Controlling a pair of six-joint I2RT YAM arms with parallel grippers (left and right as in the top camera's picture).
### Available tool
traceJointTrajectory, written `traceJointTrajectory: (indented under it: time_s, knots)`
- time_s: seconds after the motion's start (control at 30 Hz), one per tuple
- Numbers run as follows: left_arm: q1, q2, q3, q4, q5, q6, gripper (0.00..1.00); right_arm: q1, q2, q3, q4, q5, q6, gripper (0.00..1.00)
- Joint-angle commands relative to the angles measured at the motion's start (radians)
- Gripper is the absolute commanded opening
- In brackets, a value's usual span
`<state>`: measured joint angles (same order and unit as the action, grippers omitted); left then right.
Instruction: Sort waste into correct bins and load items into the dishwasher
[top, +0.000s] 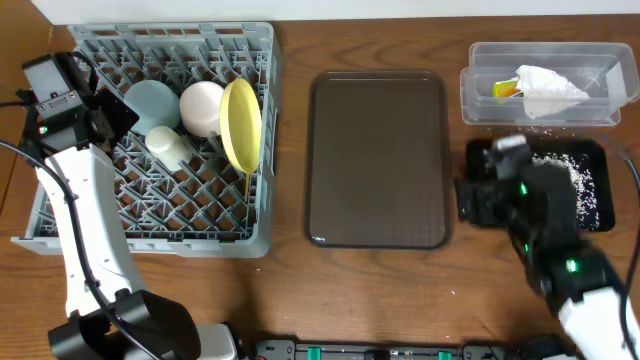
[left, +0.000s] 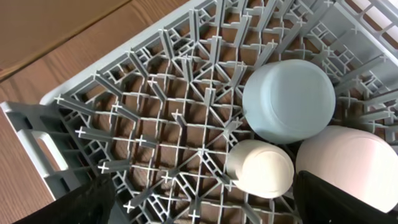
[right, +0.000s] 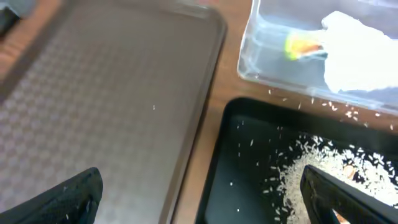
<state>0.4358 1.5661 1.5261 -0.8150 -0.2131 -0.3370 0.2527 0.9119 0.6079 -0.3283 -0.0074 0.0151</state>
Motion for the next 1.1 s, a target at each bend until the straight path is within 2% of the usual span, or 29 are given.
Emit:
traceJointTrajectory:
  time_s: [0.0,0.23,0.57,0.77,0.93,1.07]
  knots:
    - [0.001,0.003,0.003,-0.004,-0.008,-0.002,0.92,-0.01,-0.144,-0.112,0.055,-0.005,-0.021,0.99]
    - [0.0,0.003,0.003,-0.004,-0.008,-0.002,0.92,-0.07,-0.408,-0.365,0.221,-0.03,-0.02,0.99]
    - [0.001,0.003,0.003,-0.004,-0.008,-0.002,0.92,-0.142,-0.638,-0.605,0.415,-0.066,-0.02,0.99]
    - [0.001,0.003,0.003,-0.004,-0.008,-0.002,0.92,-0.211,-0.745,-0.602,0.371,-0.079,-0.021,0.99]
    - [0.0,0.003,0.003,-0.004,-0.008,-0.002,0.92,-0.27,-0.858,-0.602,0.256,-0.081,-0.019,0.99]
    - [0.001,0.003,0.003,-0.004,-0.008,-0.002,0.92,-0.307,-0.907,-0.602,0.262,-0.08,-0.017,0.99]
